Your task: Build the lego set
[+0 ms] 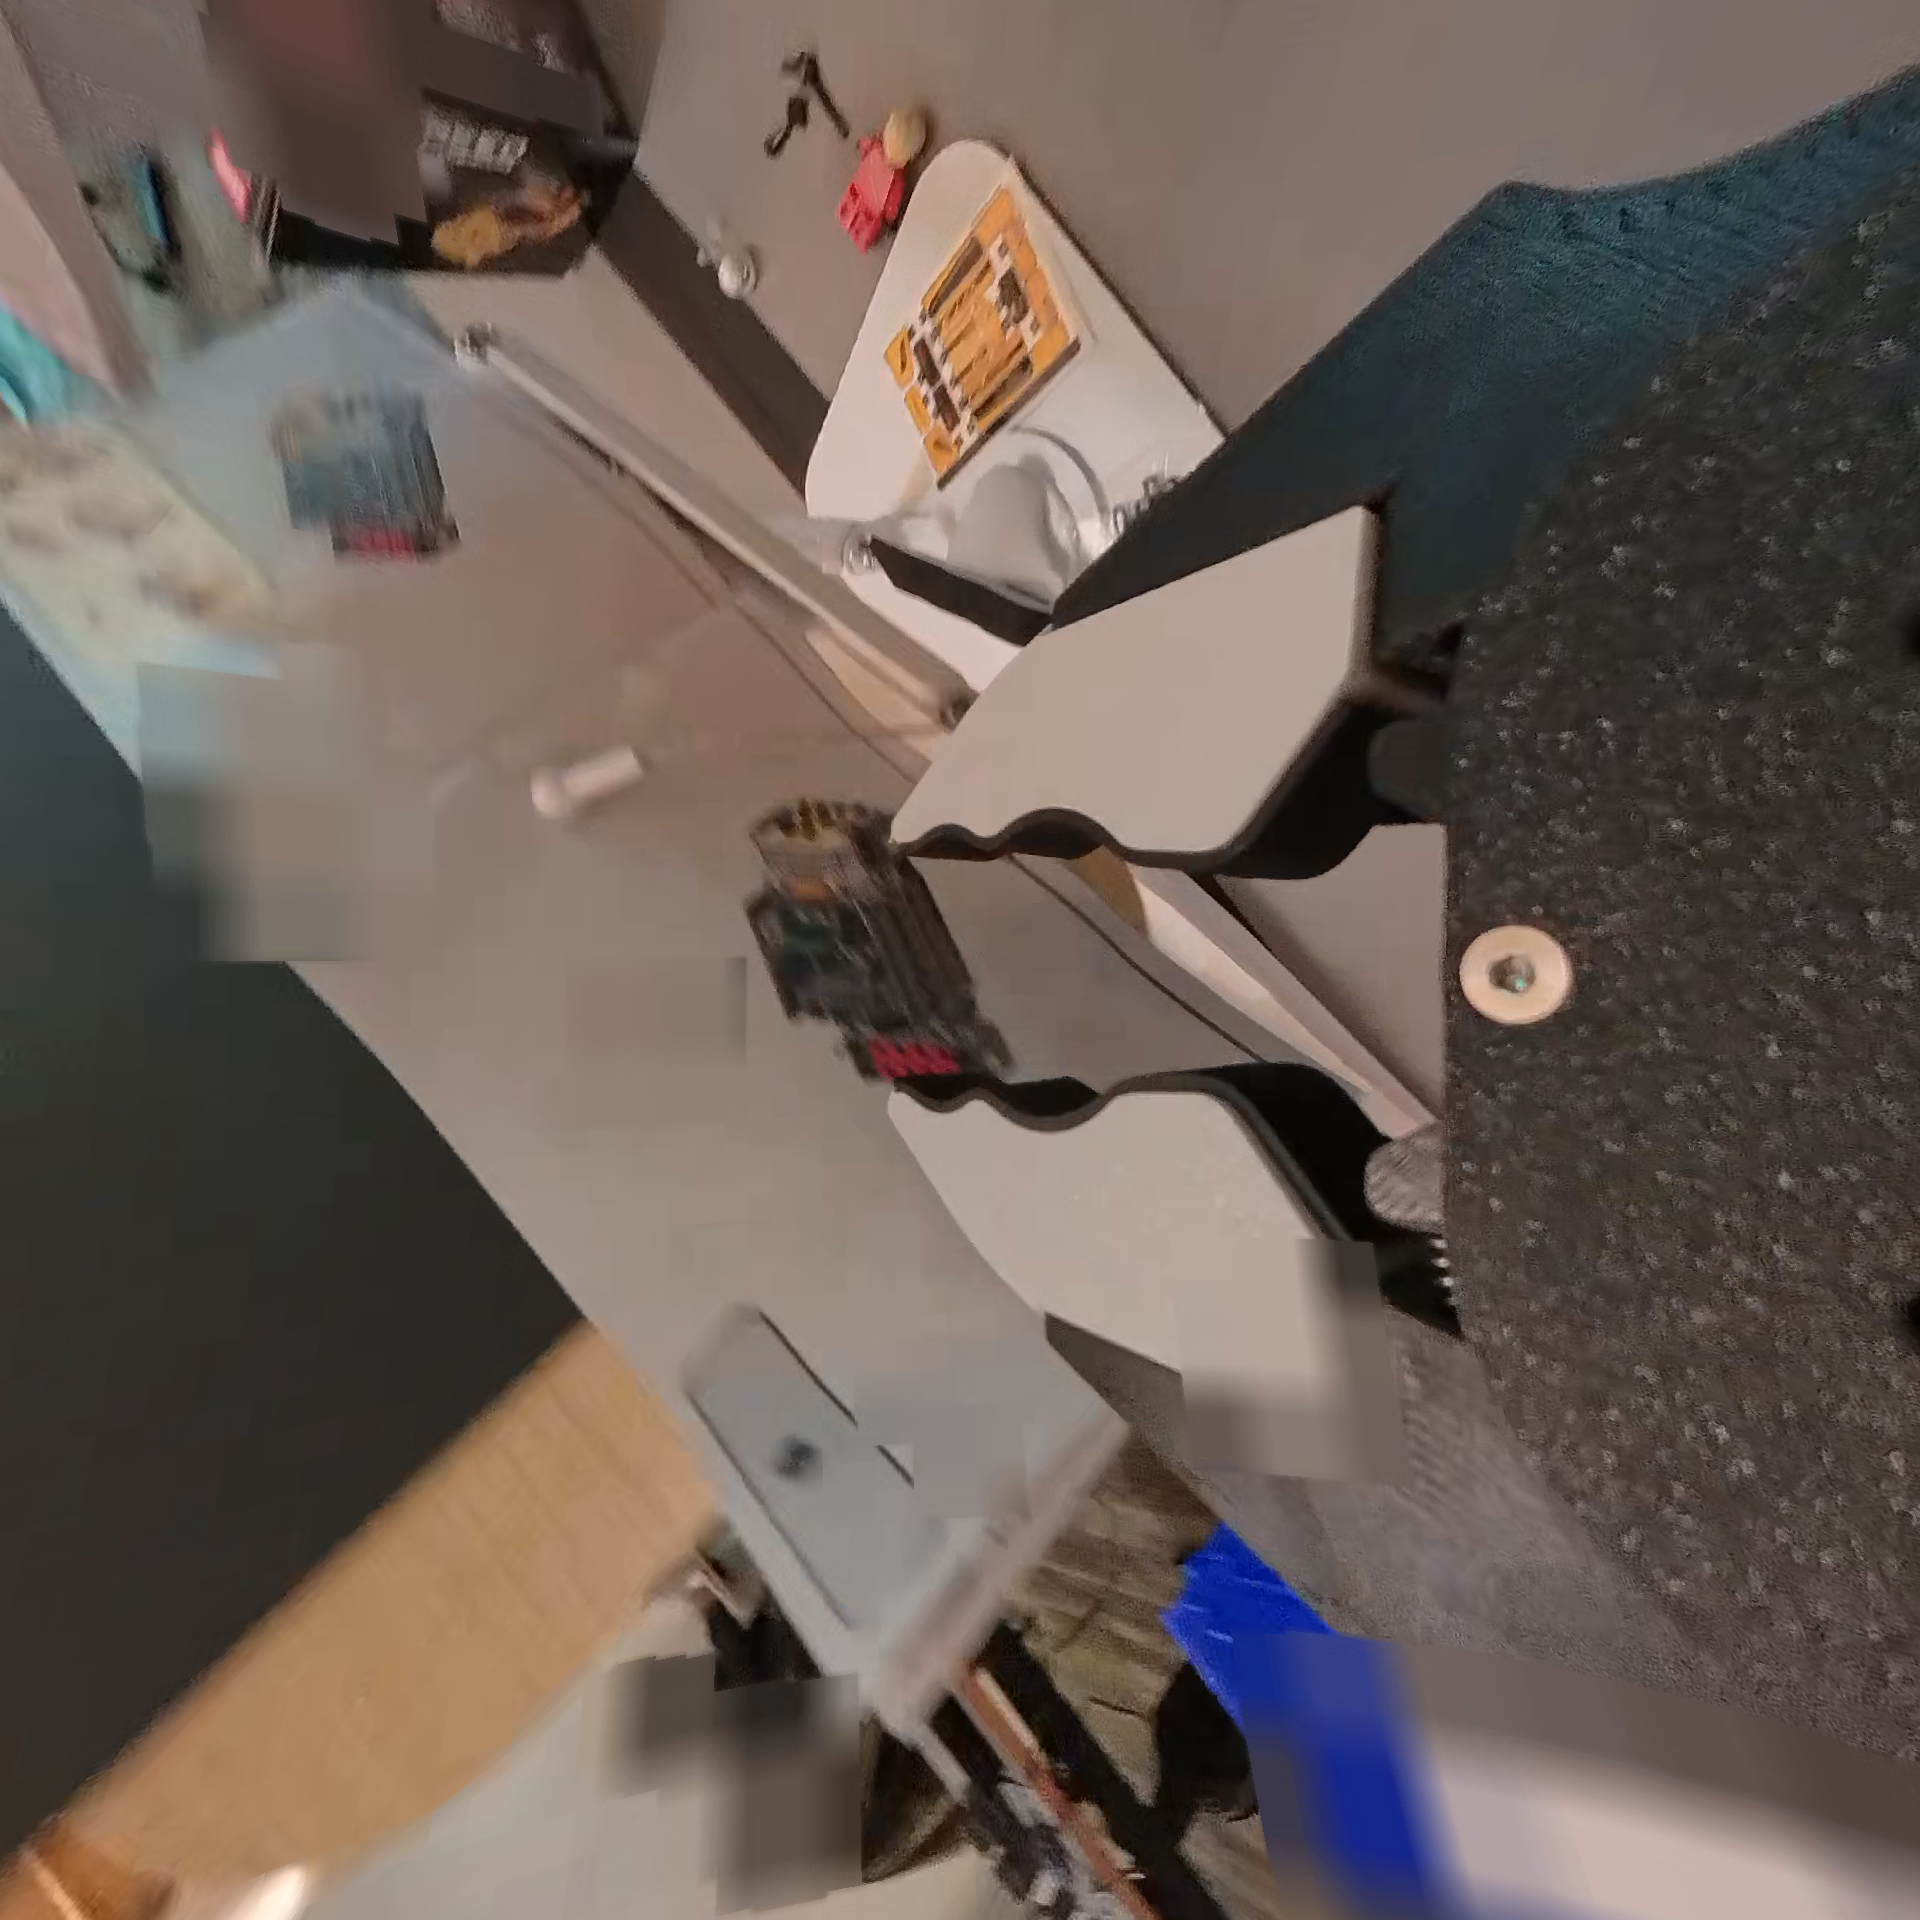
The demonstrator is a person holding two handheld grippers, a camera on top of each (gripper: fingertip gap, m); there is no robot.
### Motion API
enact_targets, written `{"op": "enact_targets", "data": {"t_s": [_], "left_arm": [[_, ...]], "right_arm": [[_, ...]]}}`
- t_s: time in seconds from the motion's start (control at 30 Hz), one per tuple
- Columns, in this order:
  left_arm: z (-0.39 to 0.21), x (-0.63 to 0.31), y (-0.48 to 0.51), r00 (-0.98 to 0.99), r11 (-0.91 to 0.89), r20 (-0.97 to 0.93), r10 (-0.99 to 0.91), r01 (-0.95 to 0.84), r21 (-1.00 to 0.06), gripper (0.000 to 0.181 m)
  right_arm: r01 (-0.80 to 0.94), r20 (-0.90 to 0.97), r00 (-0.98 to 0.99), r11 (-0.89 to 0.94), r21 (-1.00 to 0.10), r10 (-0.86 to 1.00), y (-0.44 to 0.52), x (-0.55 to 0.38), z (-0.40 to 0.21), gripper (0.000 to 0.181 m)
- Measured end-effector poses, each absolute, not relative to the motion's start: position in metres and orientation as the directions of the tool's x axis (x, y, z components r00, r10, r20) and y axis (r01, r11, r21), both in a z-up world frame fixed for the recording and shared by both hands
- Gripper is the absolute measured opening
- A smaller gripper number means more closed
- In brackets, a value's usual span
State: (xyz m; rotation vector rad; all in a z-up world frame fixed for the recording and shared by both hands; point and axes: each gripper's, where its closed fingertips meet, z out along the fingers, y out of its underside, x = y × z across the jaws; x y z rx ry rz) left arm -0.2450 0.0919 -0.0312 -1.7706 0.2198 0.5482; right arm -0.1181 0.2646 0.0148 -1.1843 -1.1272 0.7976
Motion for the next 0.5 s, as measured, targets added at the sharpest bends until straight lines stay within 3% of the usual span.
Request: {"op": "enact_targets", "data": {"t_s": [0.13,0.23,0.33,0.37,0.5], "left_arm": [[-0.039,-0.285,0.079,0.911,-0.278,-0.349,0.218,-0.285,-0.917,0.033],[-0.039,-0.301,0.079,0.933,-0.26,-0.286,0.22,-0.226,-0.939,0.037],[-0.04,-0.307,0.084,0.946,-0.249,-0.252,0.205,-0.199,-0.948,0.038],[-0.04,-0.308,0.085,0.944,-0.253,-0.257,0.205,-0.202,-0.946,0.038],[-0.045,-0.318,0.088,0.94,-0.29,-0.264,0.216,-0.196,-0.937,0.042]], "right_arm": [[0.149,0.073,0.273,0.033,-0.988,0.959,0.324,-0.099,-0.002,0.108],[0.181,-0.042,0.181,-0.075,-0.981,0.983,0.327,-0.106,-0.023,0.111],[0.216,-0.11,0.108,-0.132,-0.968,0.988,0.314,-0.119,-0.042,0.089],[0.216,-0.116,0.103,-0.136,-0.967,0.988,0.31,-0.121,-0.045,0.09],[0.181,-0.16,0.185,-0.194,-0.964,0.97,0.31,-0.105,-0.044,0.062]]}}
